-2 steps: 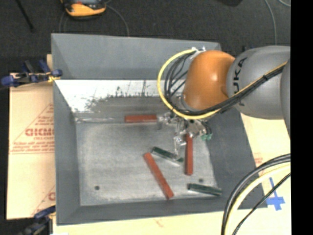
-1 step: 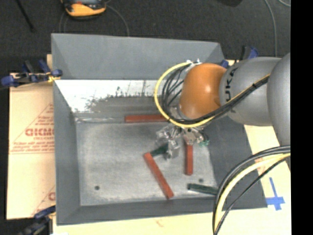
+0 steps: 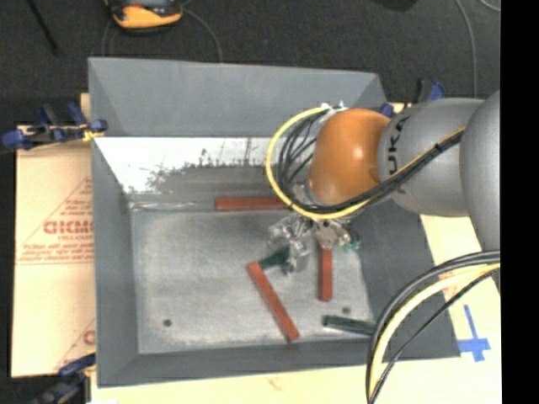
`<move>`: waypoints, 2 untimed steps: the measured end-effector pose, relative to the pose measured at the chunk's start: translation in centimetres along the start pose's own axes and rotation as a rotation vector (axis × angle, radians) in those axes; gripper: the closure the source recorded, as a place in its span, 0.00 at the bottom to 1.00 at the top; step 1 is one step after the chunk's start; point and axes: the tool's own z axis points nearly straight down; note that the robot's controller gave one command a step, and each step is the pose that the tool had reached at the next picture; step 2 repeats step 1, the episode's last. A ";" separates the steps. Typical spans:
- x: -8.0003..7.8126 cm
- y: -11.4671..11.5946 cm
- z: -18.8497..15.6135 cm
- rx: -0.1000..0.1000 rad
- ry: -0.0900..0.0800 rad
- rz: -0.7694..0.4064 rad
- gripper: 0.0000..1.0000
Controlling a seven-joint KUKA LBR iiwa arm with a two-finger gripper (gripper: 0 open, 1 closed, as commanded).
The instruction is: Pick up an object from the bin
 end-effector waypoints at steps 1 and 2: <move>-2.6 -0.7 -14.6 0.001 -0.001 0.044 1.00; -2.6 -0.7 -14.6 0.001 -0.001 0.044 1.00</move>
Offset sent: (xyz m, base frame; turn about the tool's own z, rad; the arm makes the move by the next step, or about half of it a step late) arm 0.0000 0.0000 0.0000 0.0000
